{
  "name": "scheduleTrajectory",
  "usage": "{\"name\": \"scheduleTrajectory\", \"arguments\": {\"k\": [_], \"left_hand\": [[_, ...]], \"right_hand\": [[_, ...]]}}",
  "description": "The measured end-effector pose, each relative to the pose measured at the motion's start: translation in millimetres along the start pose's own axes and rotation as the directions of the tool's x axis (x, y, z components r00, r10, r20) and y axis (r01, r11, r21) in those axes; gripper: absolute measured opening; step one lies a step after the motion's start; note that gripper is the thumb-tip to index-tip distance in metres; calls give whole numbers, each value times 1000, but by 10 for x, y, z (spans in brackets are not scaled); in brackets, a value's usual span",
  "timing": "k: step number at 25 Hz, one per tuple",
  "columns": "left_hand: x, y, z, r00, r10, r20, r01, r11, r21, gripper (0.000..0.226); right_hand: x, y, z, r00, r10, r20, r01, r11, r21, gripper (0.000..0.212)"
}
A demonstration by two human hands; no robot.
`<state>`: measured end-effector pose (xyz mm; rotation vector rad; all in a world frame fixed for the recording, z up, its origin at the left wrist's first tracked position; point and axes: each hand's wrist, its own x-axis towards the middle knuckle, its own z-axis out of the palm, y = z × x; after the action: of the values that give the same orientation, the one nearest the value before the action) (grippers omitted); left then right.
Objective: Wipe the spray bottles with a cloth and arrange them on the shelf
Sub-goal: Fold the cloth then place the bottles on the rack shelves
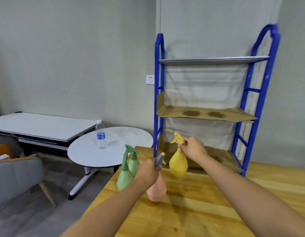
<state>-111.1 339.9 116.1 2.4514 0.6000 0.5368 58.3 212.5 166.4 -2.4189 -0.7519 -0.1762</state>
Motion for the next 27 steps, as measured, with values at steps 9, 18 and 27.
{"name": "scheduleTrajectory", "arguments": {"k": [9, 18, 27], "left_hand": [[978, 1412, -823, 945, 196, -262, -221, 973, -68, 16], [2481, 2227, -867, 905, 280, -321, -290, 957, 16, 24], [3294, 2051, -128, 888, 282, -363, -334, 938, -90, 26]], "right_hand": [[329, 142, -1727, 959, -69, -276, 82, 996, 38, 32], [1474, 310, -2337, 916, -34, -401, 35, 999, -5, 28], [2153, 829, -1808, 914, 6, -405, -13, 1000, -14, 19]]}}
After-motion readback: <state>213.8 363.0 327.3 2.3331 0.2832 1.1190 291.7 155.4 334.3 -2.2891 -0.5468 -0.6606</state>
